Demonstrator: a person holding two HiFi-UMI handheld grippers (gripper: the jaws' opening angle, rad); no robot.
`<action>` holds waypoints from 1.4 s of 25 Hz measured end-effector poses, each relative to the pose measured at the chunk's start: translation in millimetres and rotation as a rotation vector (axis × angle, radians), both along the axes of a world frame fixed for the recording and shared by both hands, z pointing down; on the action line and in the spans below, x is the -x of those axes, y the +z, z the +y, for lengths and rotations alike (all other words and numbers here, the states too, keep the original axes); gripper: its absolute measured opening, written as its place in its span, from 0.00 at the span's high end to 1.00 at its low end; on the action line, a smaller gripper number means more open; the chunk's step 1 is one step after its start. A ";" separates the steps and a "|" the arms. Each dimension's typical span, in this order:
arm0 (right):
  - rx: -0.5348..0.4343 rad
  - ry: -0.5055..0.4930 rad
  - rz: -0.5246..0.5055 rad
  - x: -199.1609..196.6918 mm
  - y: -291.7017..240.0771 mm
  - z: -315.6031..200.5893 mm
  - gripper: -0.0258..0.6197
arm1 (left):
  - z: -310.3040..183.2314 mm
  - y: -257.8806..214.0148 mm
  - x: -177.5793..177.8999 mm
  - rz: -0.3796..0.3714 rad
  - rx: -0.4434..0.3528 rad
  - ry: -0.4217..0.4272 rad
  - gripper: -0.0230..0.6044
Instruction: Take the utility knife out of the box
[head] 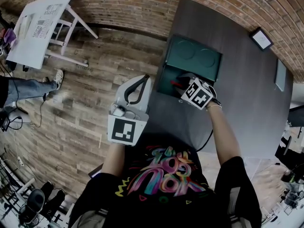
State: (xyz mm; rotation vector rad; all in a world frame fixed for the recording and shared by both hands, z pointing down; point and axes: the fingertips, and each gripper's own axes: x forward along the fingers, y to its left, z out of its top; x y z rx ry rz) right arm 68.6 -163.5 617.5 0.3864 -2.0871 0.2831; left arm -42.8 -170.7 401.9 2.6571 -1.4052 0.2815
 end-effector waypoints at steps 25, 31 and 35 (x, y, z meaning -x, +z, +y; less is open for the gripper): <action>0.010 -0.012 0.000 2.2 0.8 7.9 0.87 | 1.3 -0.7 -1.6 -0.001 -0.003 0.001 0.96; -0.013 -0.008 -0.026 6.4 -2.4 7.0 0.87 | -0.5 0.7 2.5 -0.005 -0.006 -0.007 0.96; -0.037 0.024 -0.063 7.9 -12.6 1.0 0.87 | 0.4 0.1 2.7 -0.006 -0.008 -0.006 0.96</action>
